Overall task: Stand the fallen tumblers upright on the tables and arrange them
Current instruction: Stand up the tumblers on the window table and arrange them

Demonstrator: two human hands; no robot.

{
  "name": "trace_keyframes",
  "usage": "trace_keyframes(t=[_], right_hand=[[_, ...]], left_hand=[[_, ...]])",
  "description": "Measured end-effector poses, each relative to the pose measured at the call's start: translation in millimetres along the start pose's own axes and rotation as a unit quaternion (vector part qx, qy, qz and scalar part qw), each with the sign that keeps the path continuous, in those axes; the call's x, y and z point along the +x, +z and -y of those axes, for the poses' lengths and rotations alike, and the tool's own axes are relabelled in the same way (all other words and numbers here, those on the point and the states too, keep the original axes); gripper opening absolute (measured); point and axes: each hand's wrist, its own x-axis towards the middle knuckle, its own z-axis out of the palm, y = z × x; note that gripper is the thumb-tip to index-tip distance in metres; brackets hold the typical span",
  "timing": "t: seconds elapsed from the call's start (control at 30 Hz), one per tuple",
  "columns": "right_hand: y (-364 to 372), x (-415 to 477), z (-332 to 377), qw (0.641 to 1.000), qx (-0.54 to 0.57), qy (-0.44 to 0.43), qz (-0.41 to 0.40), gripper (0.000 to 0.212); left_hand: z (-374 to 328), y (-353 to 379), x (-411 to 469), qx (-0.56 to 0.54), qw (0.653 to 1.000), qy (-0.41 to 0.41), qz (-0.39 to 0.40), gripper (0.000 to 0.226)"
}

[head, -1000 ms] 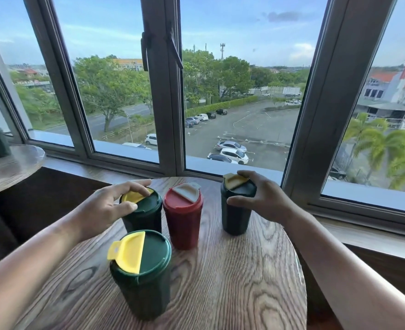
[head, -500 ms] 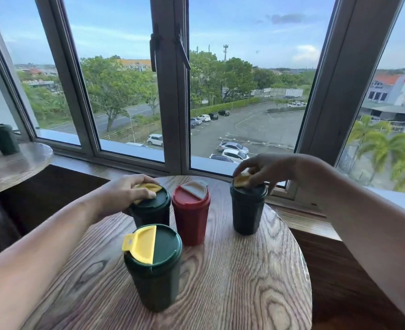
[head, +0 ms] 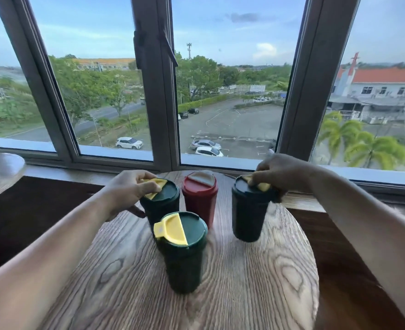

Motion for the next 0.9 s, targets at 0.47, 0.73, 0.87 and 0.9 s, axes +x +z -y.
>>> trace_keyframes(t=[0.47,0.73,0.87,0.9], right_hand=[[75,-45,50,0.989,0.065,0.095,-0.088,0.034],[66,-48,43,0.994,0.056,0.084,-0.037,0.037],[60,-45,42,0.997,0.035,0.064,-0.006,0.04],[58,-44,42,0.998,0.025,0.057,0.001,0.04]], left_hand=[[20,3,-3,0.047,0.995,0.089,0.0,0.041],[4,8,-76,0.119,0.949,0.256,-0.139,0.041],[6,32,-118,0.127,0.959,0.245,-0.06,0.036],[12,38,-122,0.117,0.961,0.25,-0.038,0.041]])
